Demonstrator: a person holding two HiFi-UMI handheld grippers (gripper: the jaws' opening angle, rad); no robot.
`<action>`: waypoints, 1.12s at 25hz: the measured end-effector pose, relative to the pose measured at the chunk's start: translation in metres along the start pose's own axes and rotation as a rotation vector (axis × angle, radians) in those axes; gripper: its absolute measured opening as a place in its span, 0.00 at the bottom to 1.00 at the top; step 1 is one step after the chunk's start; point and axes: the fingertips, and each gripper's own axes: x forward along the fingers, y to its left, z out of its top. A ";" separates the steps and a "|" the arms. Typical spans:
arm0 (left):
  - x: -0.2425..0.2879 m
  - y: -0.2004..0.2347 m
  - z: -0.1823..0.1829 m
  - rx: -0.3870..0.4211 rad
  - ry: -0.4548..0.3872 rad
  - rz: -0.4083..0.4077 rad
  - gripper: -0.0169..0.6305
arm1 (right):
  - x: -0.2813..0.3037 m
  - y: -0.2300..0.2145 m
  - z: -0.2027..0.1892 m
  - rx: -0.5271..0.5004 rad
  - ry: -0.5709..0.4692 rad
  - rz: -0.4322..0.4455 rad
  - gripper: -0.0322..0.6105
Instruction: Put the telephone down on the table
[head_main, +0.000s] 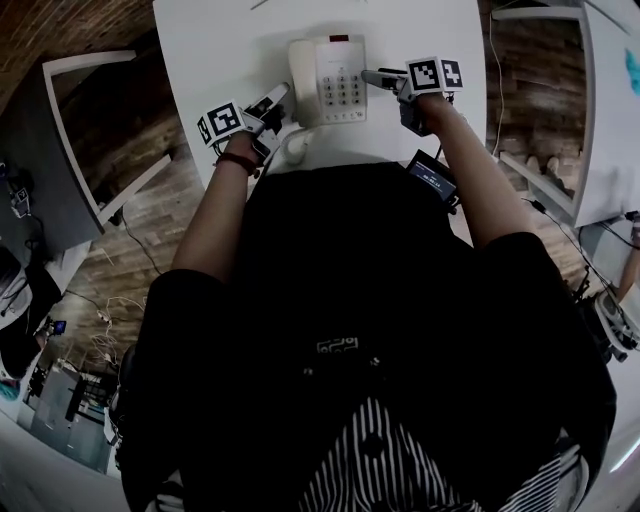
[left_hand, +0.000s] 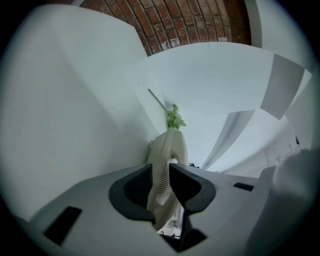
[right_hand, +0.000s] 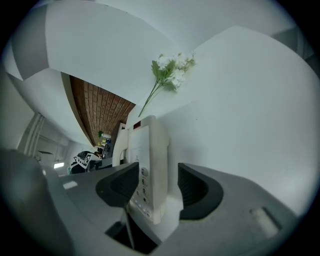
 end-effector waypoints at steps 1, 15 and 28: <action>-0.003 -0.006 0.001 0.026 -0.013 0.014 0.17 | -0.005 0.002 0.002 -0.016 -0.010 -0.009 0.38; -0.006 -0.169 0.021 0.864 -0.156 0.225 0.04 | -0.078 0.170 0.057 -0.564 -0.274 0.084 0.05; -0.010 -0.199 0.022 0.921 -0.192 0.184 0.04 | -0.073 0.184 0.055 -0.592 -0.320 0.050 0.05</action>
